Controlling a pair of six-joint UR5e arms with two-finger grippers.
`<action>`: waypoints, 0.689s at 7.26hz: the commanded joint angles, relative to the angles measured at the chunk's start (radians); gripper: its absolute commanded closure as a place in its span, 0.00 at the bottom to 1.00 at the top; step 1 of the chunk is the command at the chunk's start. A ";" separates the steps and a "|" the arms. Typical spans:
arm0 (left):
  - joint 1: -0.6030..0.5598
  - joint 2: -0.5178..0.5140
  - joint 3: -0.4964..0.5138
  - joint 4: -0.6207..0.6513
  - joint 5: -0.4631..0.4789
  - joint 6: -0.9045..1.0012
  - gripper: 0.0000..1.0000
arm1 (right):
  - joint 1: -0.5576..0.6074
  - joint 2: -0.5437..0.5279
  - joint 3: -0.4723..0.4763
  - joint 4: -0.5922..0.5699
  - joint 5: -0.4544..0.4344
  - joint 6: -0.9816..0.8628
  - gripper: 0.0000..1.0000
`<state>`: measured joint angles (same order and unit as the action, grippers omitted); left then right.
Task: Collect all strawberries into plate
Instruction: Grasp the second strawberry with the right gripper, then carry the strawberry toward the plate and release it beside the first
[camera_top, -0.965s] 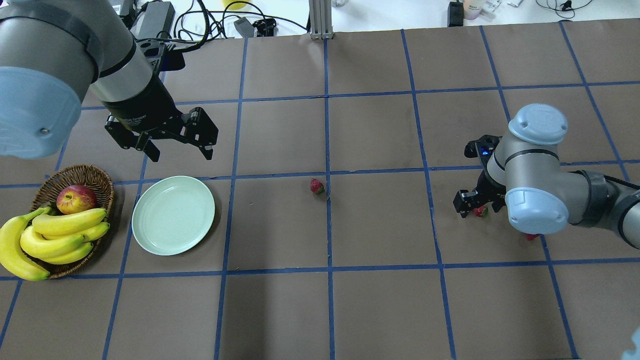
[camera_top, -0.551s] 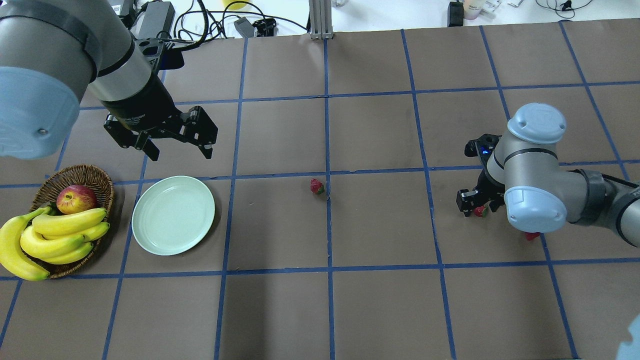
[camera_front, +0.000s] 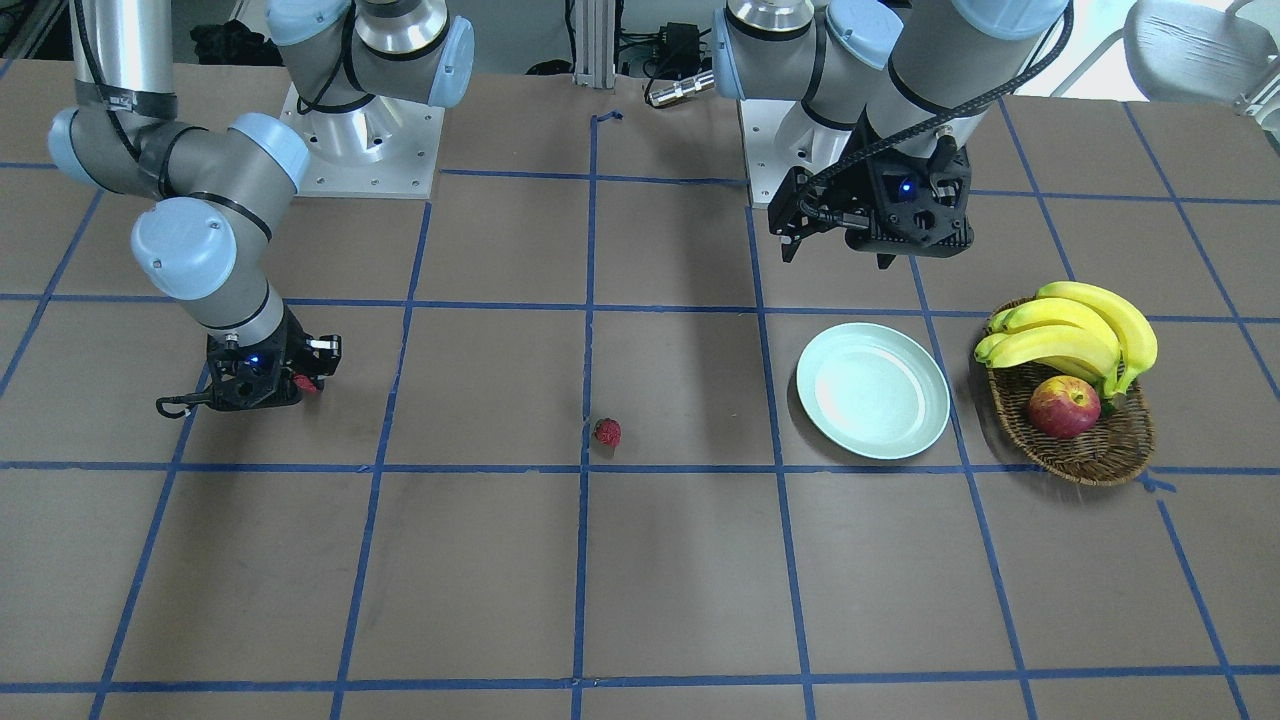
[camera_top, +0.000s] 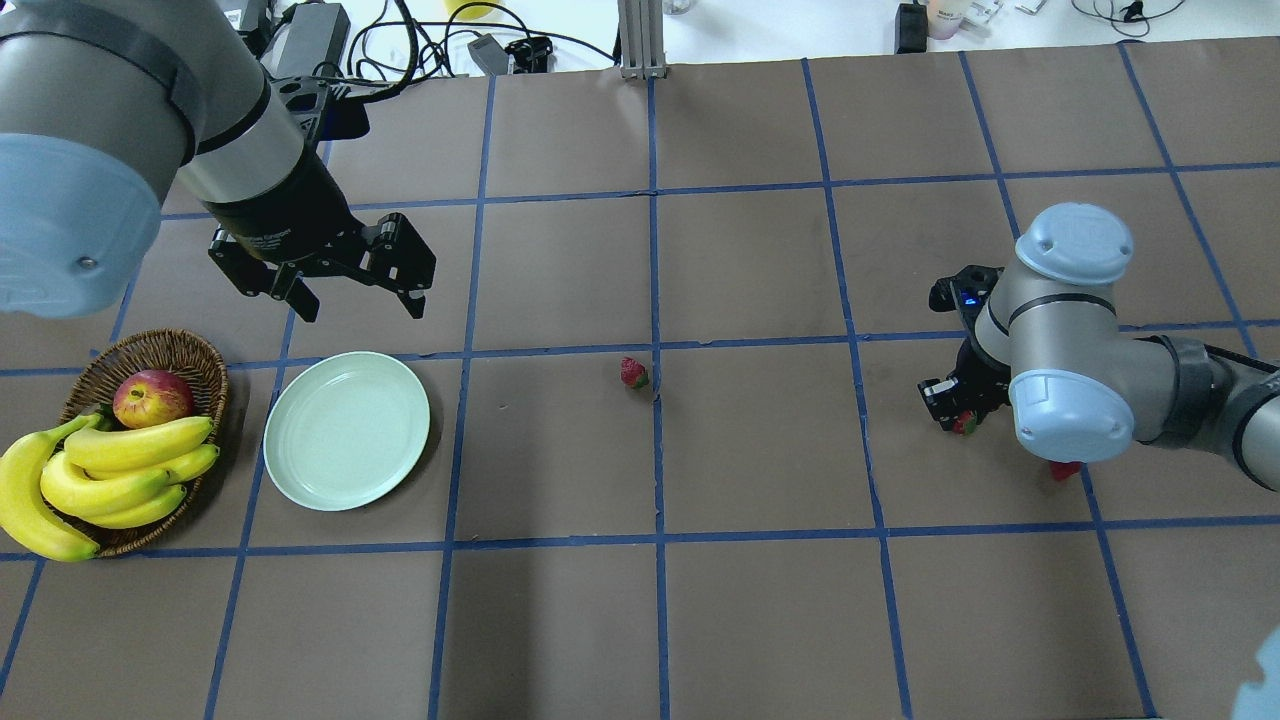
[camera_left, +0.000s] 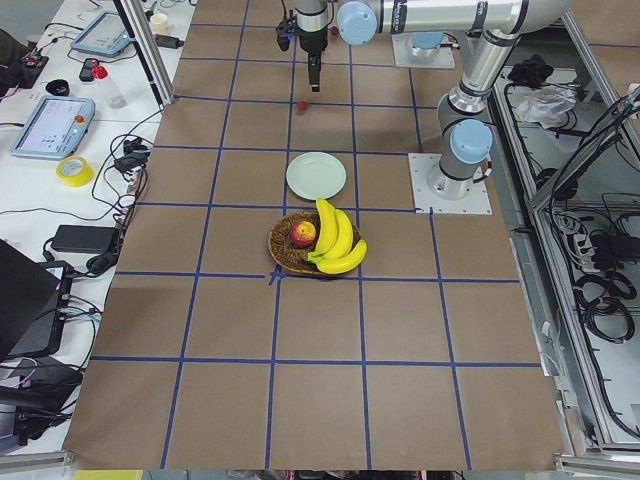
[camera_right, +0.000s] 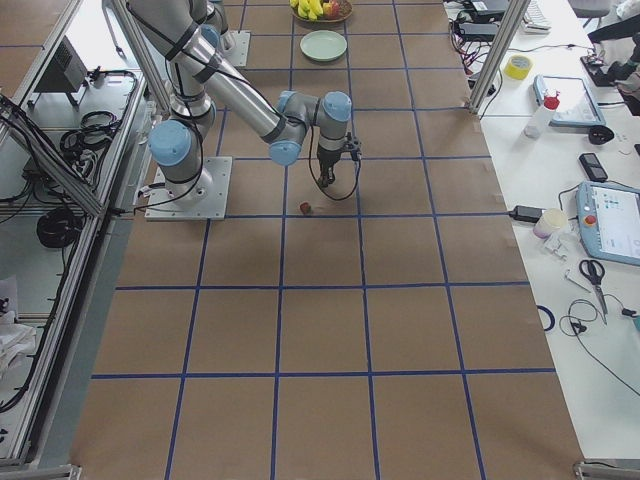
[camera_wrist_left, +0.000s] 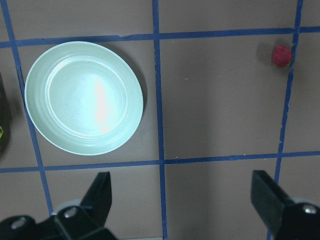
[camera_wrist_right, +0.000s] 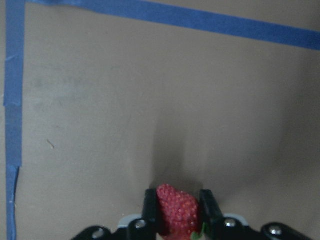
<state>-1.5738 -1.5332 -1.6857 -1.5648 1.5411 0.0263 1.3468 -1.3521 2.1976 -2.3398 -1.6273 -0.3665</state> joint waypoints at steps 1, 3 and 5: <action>0.000 -0.001 0.000 0.000 0.000 0.000 0.00 | 0.024 -0.010 0.001 0.010 0.012 0.138 1.00; 0.000 -0.001 0.000 0.000 0.001 0.003 0.00 | 0.247 -0.004 -0.043 0.010 0.014 0.429 1.00; 0.000 -0.005 0.000 0.000 0.000 -0.003 0.00 | 0.461 0.043 -0.151 0.013 0.109 0.802 1.00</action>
<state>-1.5739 -1.5376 -1.6854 -1.5646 1.5410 0.0230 1.6732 -1.3385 2.1093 -2.3256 -1.5791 0.2026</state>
